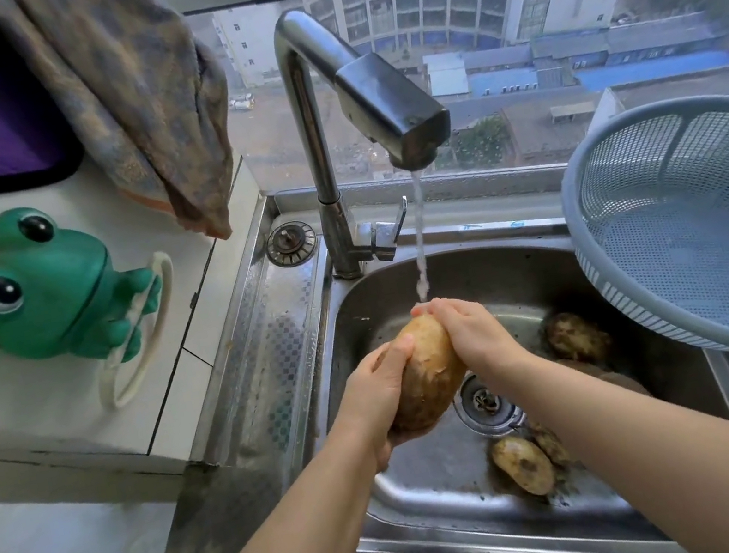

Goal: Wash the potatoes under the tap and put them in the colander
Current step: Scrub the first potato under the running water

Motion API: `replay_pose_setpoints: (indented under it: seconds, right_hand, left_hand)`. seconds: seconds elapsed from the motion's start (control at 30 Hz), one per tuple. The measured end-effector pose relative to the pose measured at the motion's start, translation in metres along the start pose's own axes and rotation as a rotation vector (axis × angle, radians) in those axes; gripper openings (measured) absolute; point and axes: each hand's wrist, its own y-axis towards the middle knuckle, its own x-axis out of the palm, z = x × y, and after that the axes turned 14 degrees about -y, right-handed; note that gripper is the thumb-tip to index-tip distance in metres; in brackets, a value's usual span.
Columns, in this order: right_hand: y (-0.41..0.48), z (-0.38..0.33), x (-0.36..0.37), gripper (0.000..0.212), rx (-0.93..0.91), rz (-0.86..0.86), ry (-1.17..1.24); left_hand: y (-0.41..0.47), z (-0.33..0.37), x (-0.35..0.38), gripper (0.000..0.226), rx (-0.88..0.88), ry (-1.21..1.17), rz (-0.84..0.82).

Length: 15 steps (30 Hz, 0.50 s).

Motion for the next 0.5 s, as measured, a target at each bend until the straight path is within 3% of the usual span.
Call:
replay_pose_setpoints:
  seconds: [0.13,0.27,0.37,0.5]
  right_hand:
    - [-0.011,0.0,0.004,0.041,-0.17,0.087,-0.229]
    - [0.0,-0.003,0.004,0.035,-0.067,0.046,-0.119]
    - [0.009,-0.007,0.003,0.04,0.028,-0.003,-0.073]
    - [0.003,0.0,0.004,0.039,-0.044,0.002,-0.041]
  left_hand:
    - [0.0,0.005,0.001,0.038,0.062,0.084,-0.016]
    - [0.003,0.002,0.0,0.059,0.269,0.271,0.005]
    - [-0.001,0.002,-0.004,0.078,0.322,0.347,0.016]
    - [0.002,0.005,-0.011,0.063,0.248,0.291,0.025]
